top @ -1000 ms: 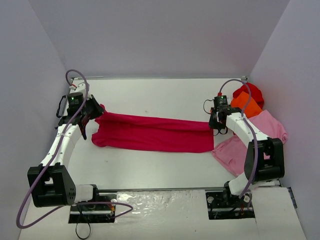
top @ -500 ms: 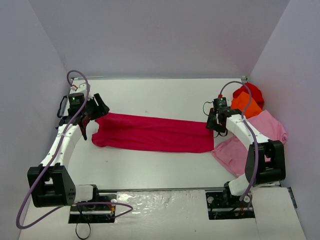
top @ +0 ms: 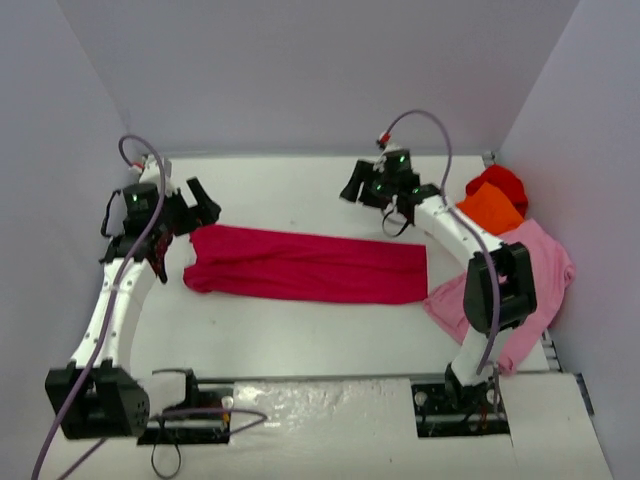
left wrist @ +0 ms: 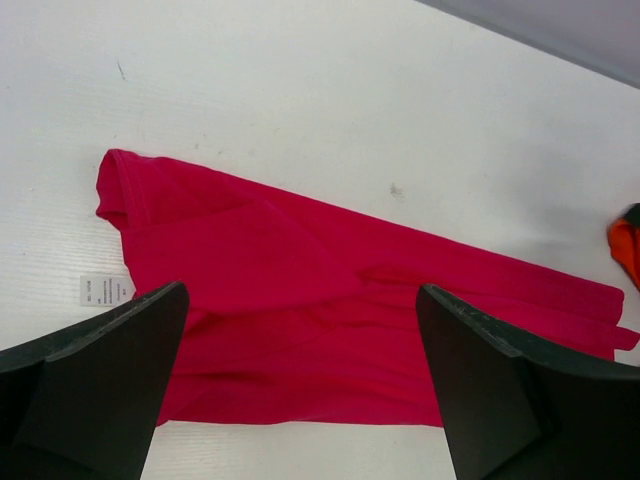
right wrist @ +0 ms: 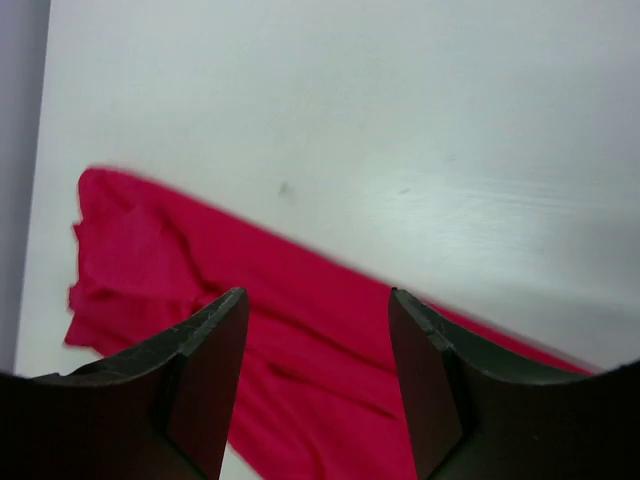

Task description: Fold and stack the t-shirts

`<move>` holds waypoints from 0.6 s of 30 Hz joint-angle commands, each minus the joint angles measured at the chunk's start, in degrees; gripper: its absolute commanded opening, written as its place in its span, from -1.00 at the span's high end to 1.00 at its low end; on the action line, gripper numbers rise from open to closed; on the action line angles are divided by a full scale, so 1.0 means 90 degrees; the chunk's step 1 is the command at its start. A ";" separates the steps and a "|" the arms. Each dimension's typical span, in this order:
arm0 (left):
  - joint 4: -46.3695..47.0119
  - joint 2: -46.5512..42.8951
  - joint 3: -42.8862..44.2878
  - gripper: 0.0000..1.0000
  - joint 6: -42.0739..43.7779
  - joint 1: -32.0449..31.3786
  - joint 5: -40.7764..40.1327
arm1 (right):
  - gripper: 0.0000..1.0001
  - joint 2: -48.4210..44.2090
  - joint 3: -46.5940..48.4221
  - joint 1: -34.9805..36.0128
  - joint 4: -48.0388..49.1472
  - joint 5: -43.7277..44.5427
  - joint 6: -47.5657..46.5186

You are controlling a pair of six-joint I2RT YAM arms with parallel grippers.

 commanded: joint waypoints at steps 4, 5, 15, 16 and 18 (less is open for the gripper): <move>-0.0016 -0.0840 -0.0278 -0.94 -0.0290 -0.0087 0.0256 | -0.09 0.2652 0.2166 0.1345 0.1424 -0.2006 0.0397; -0.0042 -0.0873 -0.0299 -0.94 -0.0291 -0.0090 0.0282 | -0.09 0.2793 0.2394 0.1397 0.1447 -0.2034 0.0404; -0.0282 -0.1484 -0.0575 -0.94 -0.0405 -0.0129 0.0474 | -0.11 0.3969 0.3297 0.2240 0.2220 -0.2532 0.0879; -0.0310 -0.1505 -0.0590 -0.94 -0.0405 -0.0129 0.0474 | -0.11 0.4067 0.3415 0.2295 0.2227 -0.2524 0.0817; -0.0358 -0.1540 -0.0620 -0.94 -0.0396 -0.0133 0.0481 | -0.11 0.4303 0.3554 0.2338 0.2235 -0.2555 0.0810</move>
